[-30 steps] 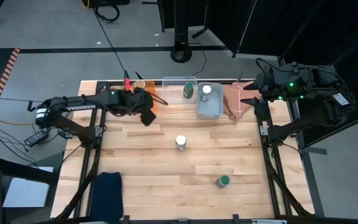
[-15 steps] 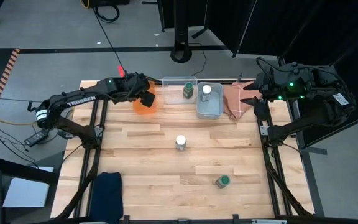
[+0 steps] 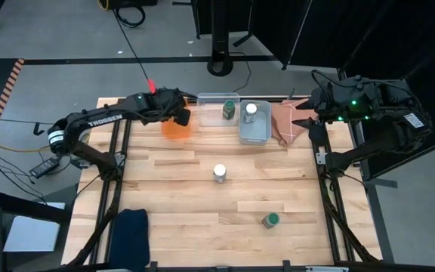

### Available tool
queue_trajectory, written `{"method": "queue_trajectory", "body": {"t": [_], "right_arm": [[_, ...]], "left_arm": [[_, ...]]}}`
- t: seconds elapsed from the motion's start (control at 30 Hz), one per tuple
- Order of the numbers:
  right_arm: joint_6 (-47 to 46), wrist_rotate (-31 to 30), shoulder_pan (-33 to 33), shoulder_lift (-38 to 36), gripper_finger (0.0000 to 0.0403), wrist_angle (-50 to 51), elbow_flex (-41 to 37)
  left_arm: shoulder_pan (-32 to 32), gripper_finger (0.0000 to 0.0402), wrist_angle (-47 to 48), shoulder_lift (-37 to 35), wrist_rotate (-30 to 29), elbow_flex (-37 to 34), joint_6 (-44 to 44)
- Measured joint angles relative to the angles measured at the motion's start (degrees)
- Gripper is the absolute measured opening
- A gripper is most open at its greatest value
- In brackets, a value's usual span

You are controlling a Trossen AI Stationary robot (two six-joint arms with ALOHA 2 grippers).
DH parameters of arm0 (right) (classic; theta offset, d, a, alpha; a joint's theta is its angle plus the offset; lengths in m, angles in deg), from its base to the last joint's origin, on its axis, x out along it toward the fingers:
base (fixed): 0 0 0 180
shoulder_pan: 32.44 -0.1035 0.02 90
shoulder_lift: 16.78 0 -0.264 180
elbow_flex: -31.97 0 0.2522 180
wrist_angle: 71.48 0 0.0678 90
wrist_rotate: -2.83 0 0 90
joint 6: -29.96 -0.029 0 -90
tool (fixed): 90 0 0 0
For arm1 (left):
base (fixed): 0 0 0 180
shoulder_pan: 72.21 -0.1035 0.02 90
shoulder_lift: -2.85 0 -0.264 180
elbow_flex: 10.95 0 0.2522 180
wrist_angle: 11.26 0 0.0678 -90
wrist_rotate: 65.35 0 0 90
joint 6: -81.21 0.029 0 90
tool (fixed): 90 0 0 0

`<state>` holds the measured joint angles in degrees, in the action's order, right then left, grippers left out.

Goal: Sort spices by type
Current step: Put the gold seasoning bottle into the orange bin

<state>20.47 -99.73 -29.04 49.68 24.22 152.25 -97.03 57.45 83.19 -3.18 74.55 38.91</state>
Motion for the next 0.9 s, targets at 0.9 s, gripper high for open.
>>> {"method": "queue_trajectory", "body": {"t": [0.9], "right_arm": [[0.0, 0.0, 0.0, 0.0, 0.0248, 0.0, 0.0]], "left_arm": [[-5.1, 0.0281, -1.9, 9.3, 5.8, 0.0, -7.5]]}}
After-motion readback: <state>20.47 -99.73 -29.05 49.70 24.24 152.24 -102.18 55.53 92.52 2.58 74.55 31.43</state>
